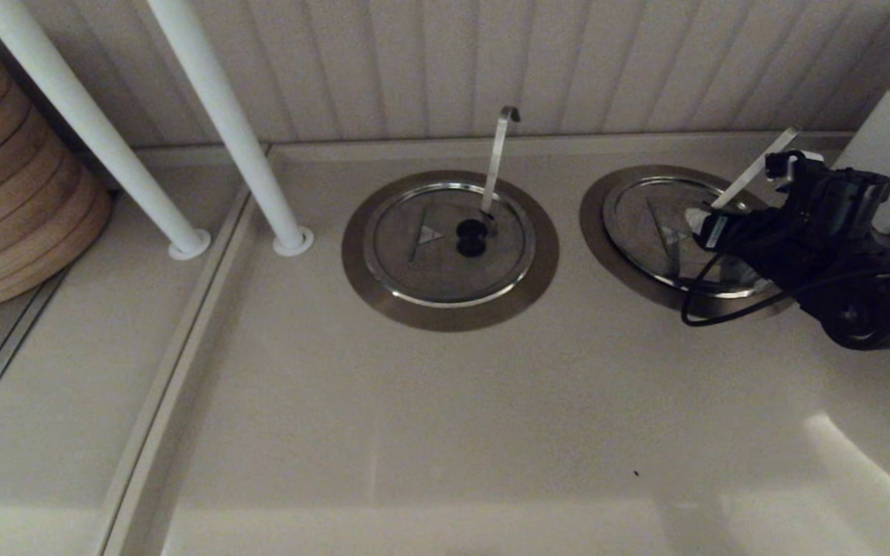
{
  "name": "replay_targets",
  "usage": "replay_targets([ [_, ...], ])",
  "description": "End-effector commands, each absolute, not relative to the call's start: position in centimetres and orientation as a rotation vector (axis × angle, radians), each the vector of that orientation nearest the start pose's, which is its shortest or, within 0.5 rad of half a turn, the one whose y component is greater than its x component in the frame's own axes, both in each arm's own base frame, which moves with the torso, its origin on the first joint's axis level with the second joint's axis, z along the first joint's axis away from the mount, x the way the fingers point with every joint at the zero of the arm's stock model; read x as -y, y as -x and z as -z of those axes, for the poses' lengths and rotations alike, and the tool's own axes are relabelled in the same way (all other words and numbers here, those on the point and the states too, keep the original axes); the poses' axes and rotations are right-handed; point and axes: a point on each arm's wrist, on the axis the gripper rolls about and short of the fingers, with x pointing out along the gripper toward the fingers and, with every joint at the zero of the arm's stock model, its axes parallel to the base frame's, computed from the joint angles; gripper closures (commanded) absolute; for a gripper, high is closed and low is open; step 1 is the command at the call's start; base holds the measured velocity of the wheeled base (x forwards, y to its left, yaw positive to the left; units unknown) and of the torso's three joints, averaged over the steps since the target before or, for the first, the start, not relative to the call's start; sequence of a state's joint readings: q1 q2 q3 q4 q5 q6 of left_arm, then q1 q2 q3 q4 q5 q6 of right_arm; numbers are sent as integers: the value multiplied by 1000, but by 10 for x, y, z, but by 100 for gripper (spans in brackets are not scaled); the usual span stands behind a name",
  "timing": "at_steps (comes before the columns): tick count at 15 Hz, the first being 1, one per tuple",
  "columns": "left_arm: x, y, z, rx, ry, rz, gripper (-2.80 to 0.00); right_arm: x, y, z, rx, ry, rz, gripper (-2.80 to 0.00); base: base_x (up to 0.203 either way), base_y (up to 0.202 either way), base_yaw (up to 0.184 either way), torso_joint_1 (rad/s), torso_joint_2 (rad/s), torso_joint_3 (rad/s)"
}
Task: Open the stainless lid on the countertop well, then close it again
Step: Open the lid
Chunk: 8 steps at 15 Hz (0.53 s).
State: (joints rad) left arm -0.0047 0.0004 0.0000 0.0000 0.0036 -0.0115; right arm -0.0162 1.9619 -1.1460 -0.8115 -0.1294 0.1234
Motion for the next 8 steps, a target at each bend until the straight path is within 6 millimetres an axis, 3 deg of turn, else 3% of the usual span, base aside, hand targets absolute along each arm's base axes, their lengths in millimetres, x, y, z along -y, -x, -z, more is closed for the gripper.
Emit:
replay_targets([
  [1,0,23,-76,-2,12,2,0,9,-391,-203,12,-124,145,-280,0,0,0,0,0,0],
  [8,0,23,-76,-2,12,2,0,10,-403,-189,20,-143,148,-280,0,0,0,0,0,0],
])
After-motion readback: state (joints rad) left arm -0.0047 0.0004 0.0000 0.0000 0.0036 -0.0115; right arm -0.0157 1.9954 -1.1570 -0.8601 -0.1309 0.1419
